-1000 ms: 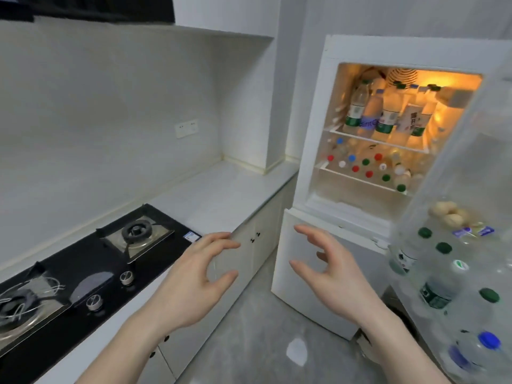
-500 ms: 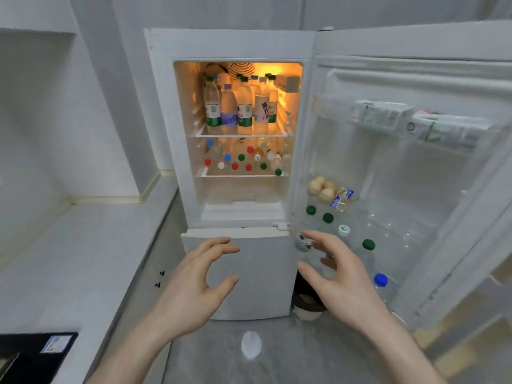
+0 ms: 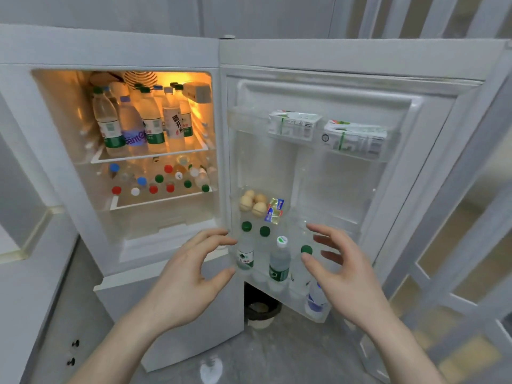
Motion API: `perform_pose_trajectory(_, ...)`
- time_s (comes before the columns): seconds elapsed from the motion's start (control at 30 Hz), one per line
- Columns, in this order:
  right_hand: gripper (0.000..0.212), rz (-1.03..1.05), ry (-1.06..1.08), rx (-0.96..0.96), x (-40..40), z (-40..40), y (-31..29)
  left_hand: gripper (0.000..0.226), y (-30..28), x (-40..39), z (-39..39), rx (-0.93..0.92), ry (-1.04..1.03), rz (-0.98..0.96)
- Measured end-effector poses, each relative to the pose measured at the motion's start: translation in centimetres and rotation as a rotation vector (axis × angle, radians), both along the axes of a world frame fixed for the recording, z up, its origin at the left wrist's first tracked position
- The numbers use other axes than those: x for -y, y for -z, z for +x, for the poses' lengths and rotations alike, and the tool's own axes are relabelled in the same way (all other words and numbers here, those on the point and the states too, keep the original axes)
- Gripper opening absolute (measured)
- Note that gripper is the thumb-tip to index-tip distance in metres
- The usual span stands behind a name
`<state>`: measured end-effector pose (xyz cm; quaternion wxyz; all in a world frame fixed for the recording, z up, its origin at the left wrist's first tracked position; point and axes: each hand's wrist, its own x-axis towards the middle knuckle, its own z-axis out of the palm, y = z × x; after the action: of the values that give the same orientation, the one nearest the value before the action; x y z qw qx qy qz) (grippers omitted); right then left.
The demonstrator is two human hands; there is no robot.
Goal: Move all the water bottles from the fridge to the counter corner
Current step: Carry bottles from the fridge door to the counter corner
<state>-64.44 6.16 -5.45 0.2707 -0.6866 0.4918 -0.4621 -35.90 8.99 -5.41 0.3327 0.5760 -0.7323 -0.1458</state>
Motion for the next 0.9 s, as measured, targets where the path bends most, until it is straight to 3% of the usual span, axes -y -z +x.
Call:
perform_pose_trajectory(0.4, 0.041, 0.058, -0.061, -0.086, 8.9, -3.0, 1.7, 0.038, 2.5, 9.8, -3.0, -0.005, -0.026, 0.031)
perform_pose_trajectory(0.63, 0.037, 0.031, -0.180, -0.136, 11.3, 0.3, 5.5, 0.039, 6.9, 12.3, -1.8, -0.028, -0.110, 0.139)
perform_pose_trajectory(0.9, 0.042, 0.175, -0.226, -0.335, 14.0, 4.9, 10.8, 0.049, 10.4, 17.6, 0.8, 0.026, -0.071, 0.269)
